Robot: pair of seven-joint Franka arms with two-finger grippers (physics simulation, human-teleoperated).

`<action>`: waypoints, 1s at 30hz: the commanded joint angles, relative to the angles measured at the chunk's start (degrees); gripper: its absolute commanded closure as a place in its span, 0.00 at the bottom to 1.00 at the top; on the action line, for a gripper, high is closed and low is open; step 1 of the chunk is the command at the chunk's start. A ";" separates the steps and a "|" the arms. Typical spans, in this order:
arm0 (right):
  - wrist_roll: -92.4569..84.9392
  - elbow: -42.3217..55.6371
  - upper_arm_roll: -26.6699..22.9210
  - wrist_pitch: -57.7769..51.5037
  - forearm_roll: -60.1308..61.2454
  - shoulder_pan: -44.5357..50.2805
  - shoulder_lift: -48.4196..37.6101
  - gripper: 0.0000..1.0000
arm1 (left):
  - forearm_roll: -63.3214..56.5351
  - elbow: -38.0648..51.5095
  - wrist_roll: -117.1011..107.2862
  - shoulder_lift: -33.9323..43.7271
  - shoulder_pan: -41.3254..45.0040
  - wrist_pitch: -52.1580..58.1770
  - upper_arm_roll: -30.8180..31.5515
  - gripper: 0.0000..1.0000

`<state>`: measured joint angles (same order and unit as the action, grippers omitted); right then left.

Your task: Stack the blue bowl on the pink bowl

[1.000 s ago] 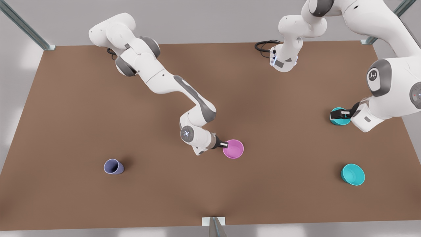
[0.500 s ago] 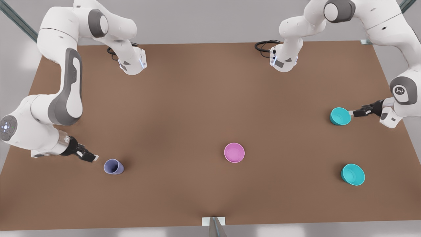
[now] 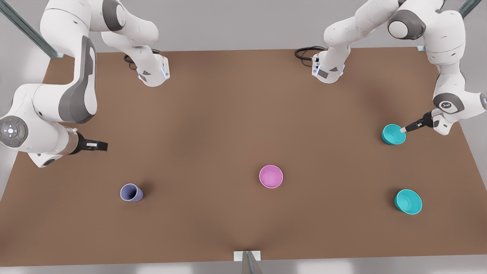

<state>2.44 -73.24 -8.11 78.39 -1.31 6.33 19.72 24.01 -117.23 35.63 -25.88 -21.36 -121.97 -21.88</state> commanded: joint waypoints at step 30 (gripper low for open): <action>-17.47 -0.15 -0.59 -2.36 -0.44 0.00 1.55 0.00 | 1.39 7.36 2.02 0.91 7.27 6.65 3.60 0.79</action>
<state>-11.65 -73.41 -8.68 76.08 -1.79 6.33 21.34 25.39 -111.00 51.64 -26.11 -15.81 -122.50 -18.36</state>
